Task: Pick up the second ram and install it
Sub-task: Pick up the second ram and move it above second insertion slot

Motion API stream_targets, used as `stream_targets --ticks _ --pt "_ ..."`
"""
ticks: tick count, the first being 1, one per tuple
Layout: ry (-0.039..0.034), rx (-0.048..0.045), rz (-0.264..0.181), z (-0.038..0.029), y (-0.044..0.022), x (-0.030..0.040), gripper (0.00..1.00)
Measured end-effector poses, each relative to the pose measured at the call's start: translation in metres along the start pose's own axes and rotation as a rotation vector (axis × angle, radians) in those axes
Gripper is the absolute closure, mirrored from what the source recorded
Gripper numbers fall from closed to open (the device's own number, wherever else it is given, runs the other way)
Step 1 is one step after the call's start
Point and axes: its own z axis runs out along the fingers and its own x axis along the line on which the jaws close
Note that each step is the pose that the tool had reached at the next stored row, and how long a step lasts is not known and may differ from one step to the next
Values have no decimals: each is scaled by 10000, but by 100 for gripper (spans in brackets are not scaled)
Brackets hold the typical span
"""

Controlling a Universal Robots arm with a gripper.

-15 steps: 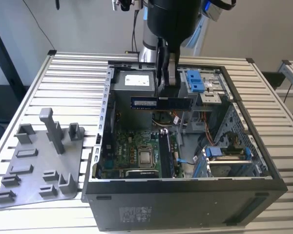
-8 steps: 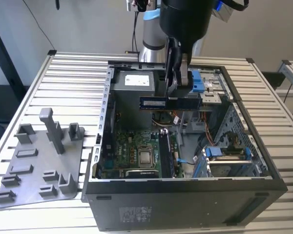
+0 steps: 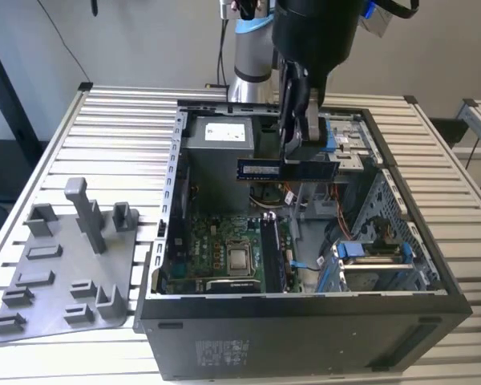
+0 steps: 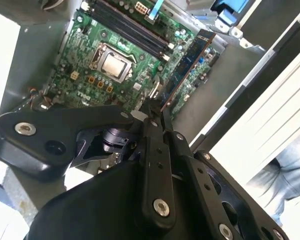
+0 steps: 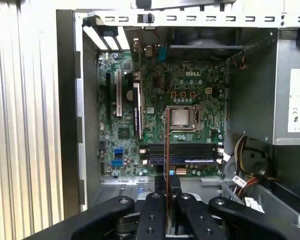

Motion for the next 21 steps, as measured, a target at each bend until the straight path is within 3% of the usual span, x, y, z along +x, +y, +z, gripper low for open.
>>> stream_targets --ticks 8,17,21 --pt "-1 1 4 3 -236 -12 86" --pt "0 0 5 3 -251 -14 86" --pt "-1 1 7 5 -250 -60 86"
